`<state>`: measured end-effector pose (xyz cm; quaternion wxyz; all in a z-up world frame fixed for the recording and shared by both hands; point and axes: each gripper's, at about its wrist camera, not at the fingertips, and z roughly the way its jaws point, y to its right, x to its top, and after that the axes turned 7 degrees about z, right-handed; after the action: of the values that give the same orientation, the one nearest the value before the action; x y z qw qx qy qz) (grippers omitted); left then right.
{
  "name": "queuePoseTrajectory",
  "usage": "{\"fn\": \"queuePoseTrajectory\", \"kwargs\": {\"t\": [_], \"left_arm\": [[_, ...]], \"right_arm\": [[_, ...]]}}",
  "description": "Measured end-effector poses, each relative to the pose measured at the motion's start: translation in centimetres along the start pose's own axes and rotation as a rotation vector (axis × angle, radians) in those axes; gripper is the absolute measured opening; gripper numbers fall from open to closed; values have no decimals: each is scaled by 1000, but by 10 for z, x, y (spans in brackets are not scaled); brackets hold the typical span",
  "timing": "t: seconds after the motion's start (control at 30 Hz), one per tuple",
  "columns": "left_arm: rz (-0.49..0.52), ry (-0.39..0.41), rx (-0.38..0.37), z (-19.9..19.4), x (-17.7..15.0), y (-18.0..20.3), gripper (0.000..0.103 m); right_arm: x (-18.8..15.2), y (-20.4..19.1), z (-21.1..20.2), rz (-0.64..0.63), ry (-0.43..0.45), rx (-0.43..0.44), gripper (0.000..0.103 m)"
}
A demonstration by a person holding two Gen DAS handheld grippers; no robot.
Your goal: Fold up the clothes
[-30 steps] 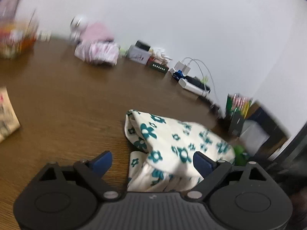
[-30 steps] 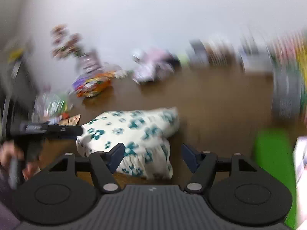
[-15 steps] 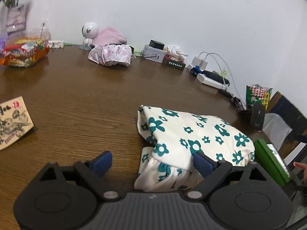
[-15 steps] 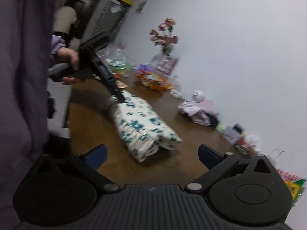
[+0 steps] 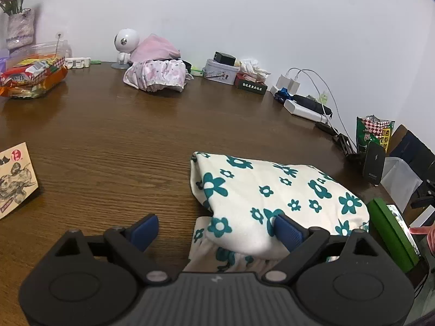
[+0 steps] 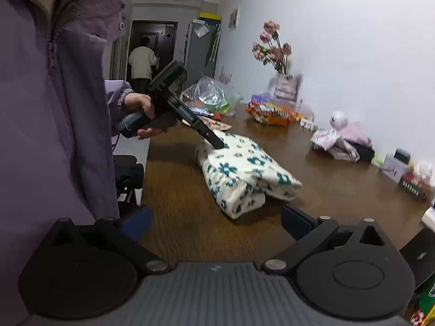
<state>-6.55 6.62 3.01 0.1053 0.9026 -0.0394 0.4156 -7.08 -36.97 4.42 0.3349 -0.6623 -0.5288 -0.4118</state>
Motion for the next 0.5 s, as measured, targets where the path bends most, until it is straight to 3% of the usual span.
{"fn": "queuePoseTrajectory", "kwargs": {"t": [0.33, 0.5], "left_arm": [[5, 1, 1, 1, -1, 0, 94], [13, 6, -8, 1, -1, -1, 94]], "right_arm": [[-4, -2, -3, 59, -4, -25, 103], [1, -19, -18, 76, 47, -59, 103]]}}
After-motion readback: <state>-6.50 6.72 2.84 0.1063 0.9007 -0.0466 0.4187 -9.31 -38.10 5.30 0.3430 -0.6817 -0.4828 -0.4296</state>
